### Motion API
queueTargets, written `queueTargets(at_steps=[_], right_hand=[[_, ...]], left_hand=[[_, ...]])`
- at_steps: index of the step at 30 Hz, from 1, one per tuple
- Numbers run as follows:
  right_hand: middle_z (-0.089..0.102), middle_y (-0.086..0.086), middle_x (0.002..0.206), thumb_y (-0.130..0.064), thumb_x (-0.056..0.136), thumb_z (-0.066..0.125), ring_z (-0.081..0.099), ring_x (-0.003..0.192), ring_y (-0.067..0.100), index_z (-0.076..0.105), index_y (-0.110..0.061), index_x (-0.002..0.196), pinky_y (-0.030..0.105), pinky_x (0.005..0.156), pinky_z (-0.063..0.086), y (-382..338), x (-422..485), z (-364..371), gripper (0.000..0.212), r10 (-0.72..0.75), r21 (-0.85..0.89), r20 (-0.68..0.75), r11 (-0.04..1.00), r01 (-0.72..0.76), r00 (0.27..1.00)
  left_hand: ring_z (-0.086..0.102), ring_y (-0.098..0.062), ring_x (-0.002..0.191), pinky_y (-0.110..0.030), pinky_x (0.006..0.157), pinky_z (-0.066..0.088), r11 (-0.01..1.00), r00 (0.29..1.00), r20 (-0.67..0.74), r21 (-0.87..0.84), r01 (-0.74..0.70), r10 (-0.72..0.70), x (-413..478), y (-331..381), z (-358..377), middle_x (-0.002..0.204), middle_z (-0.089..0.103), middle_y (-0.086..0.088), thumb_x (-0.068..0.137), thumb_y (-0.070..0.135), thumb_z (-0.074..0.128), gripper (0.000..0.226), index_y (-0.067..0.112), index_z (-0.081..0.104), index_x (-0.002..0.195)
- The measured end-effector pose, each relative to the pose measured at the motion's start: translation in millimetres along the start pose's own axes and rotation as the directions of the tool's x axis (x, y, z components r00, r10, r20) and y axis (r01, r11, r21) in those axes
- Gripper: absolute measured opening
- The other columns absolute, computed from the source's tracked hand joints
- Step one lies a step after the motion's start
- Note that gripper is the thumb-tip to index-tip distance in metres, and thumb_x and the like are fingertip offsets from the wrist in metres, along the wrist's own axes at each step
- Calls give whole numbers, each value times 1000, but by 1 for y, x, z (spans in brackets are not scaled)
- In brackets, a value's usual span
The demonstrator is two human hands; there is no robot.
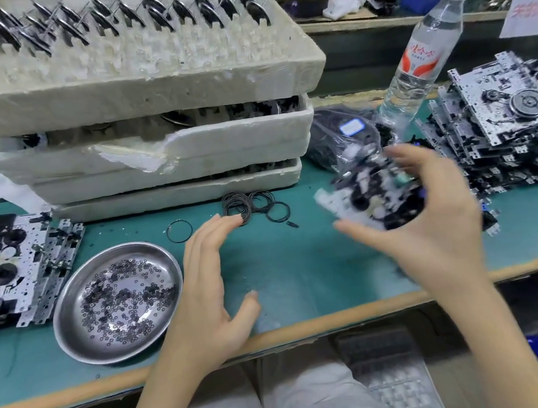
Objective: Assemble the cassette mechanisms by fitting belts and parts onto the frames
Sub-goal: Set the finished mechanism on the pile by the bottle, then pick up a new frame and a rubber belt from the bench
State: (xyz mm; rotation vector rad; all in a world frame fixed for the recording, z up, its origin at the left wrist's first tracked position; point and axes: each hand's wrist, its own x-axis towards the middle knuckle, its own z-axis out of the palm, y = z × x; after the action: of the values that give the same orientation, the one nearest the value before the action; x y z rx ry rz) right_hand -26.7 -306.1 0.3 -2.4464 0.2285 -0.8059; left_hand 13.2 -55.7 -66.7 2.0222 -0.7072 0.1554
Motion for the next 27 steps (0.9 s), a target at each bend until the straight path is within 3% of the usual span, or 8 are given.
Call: queueTargets(at_steps=[3,6,11,16,20,27], right_hand=[[57,8,122,-46,58,89,52,111,20,53,-13,127,23,93,40,21,10,-22,85,97,-78,-270,989,-122,958],[55,14,123,-47,61,88,48,114,24,53,-11,123,27,94,39,39,11,-29,79,169,-124,-360,966,-227,917],[43,21,131,-38,64,89,40,119,35,48,-7,128,45,99,38,52,1,-16,82,267,-144,-286,938,-316,920],[41,26,131,-52,68,82,39,116,41,44,2,131,47,99,33,46,-1,-11,91,198,-245,-248,934,-259,948],[38,28,136,-59,67,78,36,123,44,38,1,139,54,103,30,42,-9,-11,102,168,-389,-193,892,-232,967],[32,32,147,-52,68,80,26,137,49,28,2,148,65,112,21,37,-22,-13,109,146,-475,-131,859,-192,980]], left_hand=[[28,-16,147,-25,120,21,1000,1000,0,2,0,0,-1,-1,0,149,33,17,74,24,51,75,18,36,147],[32,-18,145,-34,119,25,1000,1000,-12,-9,15,-15,1,-2,0,148,37,12,74,25,52,74,18,37,146],[35,-22,143,-40,119,27,999,999,-14,-19,40,-40,2,-4,0,146,41,6,75,25,53,73,15,39,146],[31,-16,145,-27,120,22,1000,1000,-1,23,1,-1,1,-2,1,147,36,17,75,25,53,73,20,37,146],[30,-18,146,-25,120,21,1000,1000,9,20,5,-5,0,-1,2,148,35,16,76,25,53,71,20,37,146],[31,-19,145,-26,120,21,1000,1000,21,27,-3,3,0,-3,3,147,39,7,77,23,54,71,18,38,146]])
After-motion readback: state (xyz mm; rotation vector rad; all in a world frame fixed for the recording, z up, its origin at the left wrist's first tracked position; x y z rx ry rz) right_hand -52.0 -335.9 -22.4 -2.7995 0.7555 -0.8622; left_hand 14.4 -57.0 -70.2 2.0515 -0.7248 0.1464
